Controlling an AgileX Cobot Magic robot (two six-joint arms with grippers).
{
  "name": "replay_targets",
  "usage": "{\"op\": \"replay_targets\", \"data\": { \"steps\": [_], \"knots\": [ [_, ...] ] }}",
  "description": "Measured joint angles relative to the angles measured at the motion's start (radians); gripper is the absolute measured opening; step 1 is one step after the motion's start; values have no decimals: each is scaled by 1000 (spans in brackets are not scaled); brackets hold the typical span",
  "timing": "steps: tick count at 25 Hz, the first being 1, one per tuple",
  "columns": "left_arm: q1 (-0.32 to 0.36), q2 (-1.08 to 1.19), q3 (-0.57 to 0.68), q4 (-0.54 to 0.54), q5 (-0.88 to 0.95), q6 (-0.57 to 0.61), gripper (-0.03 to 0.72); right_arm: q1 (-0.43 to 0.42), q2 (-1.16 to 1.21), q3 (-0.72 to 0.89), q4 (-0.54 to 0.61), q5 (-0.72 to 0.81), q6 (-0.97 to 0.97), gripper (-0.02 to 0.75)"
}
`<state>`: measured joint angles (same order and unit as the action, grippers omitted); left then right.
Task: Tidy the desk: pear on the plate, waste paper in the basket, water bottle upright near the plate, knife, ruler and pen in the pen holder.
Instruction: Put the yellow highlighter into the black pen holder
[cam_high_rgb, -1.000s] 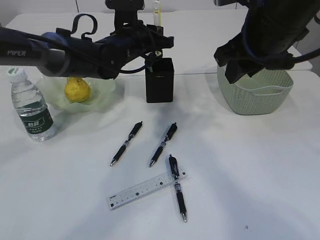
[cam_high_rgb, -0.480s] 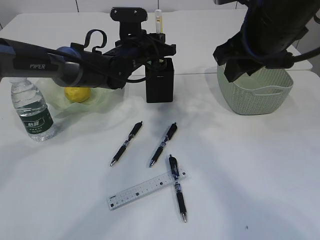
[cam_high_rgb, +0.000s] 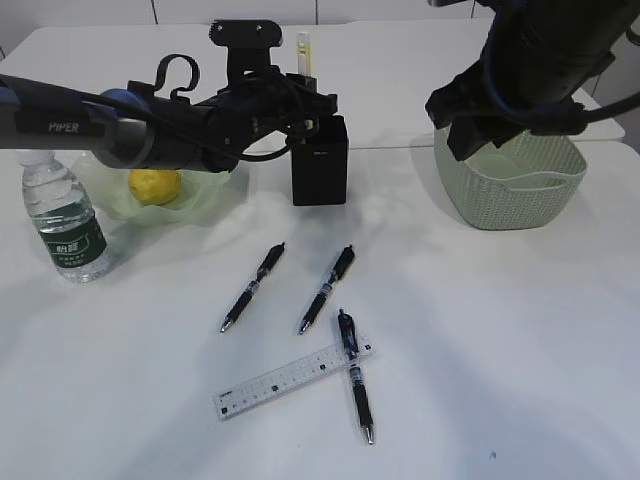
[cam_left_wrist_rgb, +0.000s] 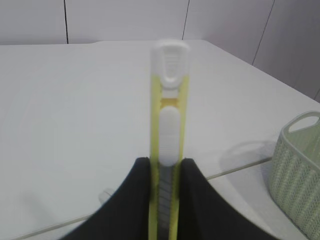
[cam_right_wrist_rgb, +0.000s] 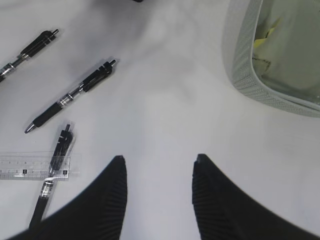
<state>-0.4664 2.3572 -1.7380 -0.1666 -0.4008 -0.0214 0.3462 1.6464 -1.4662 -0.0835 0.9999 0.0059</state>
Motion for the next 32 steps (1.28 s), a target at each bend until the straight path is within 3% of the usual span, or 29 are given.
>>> {"op": "replay_targets", "data": {
  "steps": [26,32],
  "knots": [
    [0,51,0,0,51,-4,92,0,0,0,0,-11,0,352],
    [0,51,0,0,67,-4,139,0,0,0,0,-11,0,352]
  ]
}}
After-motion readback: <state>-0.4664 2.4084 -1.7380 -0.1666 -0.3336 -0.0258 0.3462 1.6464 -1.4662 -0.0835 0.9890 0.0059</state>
